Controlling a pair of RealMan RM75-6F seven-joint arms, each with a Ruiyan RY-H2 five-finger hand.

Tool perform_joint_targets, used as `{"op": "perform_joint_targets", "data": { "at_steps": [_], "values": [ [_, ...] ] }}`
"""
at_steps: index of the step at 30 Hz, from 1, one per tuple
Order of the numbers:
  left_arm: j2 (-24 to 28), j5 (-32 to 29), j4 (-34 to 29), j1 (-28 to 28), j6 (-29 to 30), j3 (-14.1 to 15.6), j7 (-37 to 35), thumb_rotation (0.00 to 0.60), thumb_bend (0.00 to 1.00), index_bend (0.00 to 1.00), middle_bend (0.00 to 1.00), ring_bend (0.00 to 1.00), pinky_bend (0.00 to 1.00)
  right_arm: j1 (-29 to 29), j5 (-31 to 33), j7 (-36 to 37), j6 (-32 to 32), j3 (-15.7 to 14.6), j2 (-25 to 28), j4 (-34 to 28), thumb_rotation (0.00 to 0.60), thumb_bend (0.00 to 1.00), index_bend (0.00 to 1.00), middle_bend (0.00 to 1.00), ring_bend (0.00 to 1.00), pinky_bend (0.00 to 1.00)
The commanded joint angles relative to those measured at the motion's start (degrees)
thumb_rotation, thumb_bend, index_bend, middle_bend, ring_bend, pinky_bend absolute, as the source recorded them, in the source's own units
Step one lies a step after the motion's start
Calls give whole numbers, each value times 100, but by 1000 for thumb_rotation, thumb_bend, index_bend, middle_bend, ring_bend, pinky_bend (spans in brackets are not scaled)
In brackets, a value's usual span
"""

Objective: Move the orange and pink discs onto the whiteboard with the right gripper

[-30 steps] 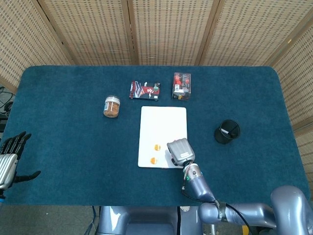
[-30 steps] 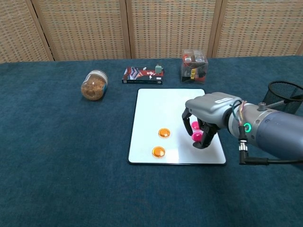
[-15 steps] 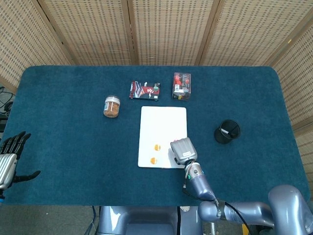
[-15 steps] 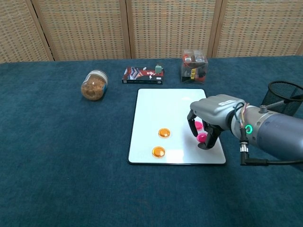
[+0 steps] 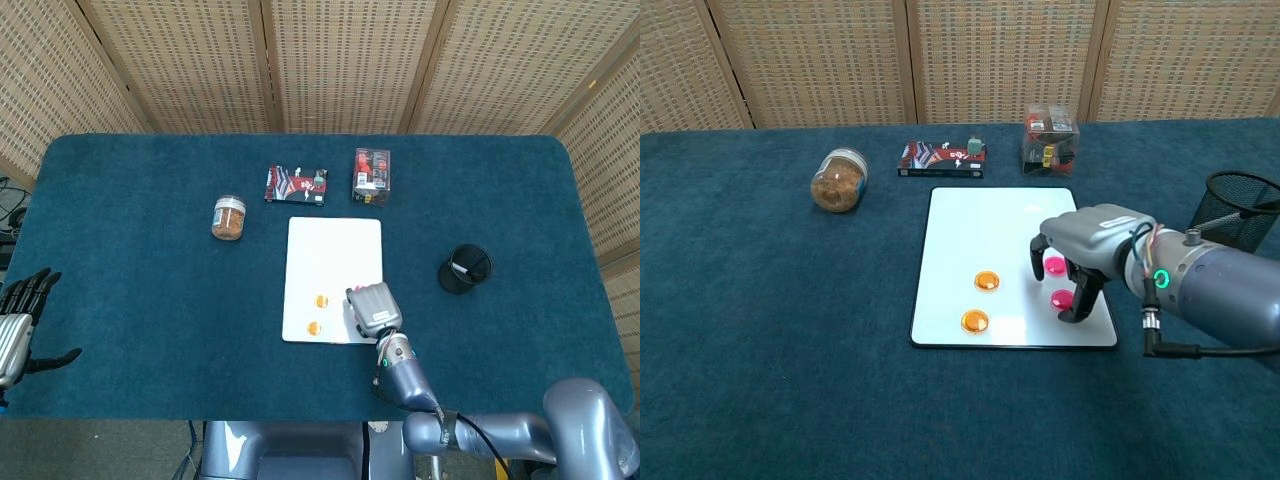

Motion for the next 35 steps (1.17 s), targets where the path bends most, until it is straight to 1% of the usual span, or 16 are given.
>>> {"op": "perform_joint_targets", "data": {
  "at_steps": [1, 5, 9, 12, 16, 20, 23, 24, 27, 28, 29, 30, 31, 32, 34, 35],
  "values": [
    [3, -11, 2, -2, -11, -1, -11, 600, 0, 0, 0, 0, 0, -10, -93, 44, 51, -1, 16, -59, 600, 260, 322, 1000, 1000, 1000],
    [18, -1, 0, 1, -3, -2, -35, 600, 0, 0, 0, 0, 0, -59, -220, 112, 174, 17, 166, -343, 600, 260, 321, 1000, 1000, 1000],
    [19, 2, 10, 1, -10, 1, -53, 600, 0, 0, 0, 0, 0, -217, -570, 315, 383, -17, 534, -914, 600, 260, 321, 1000, 1000, 1000],
    [19, 30, 10, 11, 11, 11, -54, 600, 0, 0, 0, 0, 0, -495, -1076, 664, 695, -67, 1093, -1565, 600, 260, 321, 1000, 1000, 1000],
    [18, 97, -11, 46, 83, 33, -44, 600, 0, 0, 0, 0, 0, -973, -1849, 1409, 1004, -225, 1860, -2096, 600, 260, 321, 1000, 1000, 1000],
    [7, 164, 0, 100, 183, 57, -45, 600, 0, 0, 0, 0, 0, -1489, -2716, 2315, 1372, -439, 2441, -2143, 600, 260, 338, 1000, 1000, 1000],
    [-35, 207, 48, 169, 278, 92, -42, 600, 0, 0, 0, 0, 0, -2161, -3612, 3505, 2061, -673, 2883, -1680, 600, 259, 347, 970, 995, 1000],
    [-55, 222, 71, 185, 300, 103, -34, 600, 0, 0, 0, 0, 0, -2341, -3871, 3883, 2245, -756, 2956, -1456, 600, 252, 347, 933, 974, 1000],
    [-126, 232, 133, 233, 362, 121, -4, 600, 0, 0, 0, 0, 0, -2827, -4283, 4888, 2665, -922, 3101, -759, 600, 190, 347, 784, 838, 994],
    [-148, 235, 149, 252, 385, 128, -2, 600, 0, 0, 0, 0, 0, -2941, -4329, 5115, 2725, -956, 3136, -601, 600, 136, 345, 686, 741, 953],
    [-170, 241, 168, 272, 408, 137, -9, 600, 0, 0, 0, 0, 0, -3055, -4358, 5312, 2774, -996, 3170, -456, 600, 75, 325, 549, 593, 863],
    [-194, 245, 191, 302, 446, 145, -22, 600, 0, 0, 0, 0, 0, -3167, -4393, 5480, 2775, -1054, 3222, -316, 600, 42, 300, 444, 475, 773],
    [-211, 249, 209, 325, 477, 150, -28, 600, 0, 0, 0, 0, 0, -3248, -4397, 5559, 2770, -1091, 3262, -245, 600, 7, 244, 279, 284, 608],
    [-229, 253, 230, 350, 517, 151, -33, 600, 0, 0, 0, 0, 0, -3334, -4405, 5635, 2776, -1130, 3306, -204, 600, 0, 175, 139, 127, 443],
    [-261, 265, 273, 388, 588, 147, -34, 600, 0, 0, 0, 0, 0, -3480, -4441, 5755, 2804, -1176, 3371, -179, 600, 0, 88, 17, 9, 238],
    [-273, 269, 290, 406, 617, 146, -39, 600, 0, 0, 0, 0, 0, -3557, -4463, 5809, 2833, -1198, 3397, -183, 600, 0, 68, 2, 0, 185]
  ]
}}
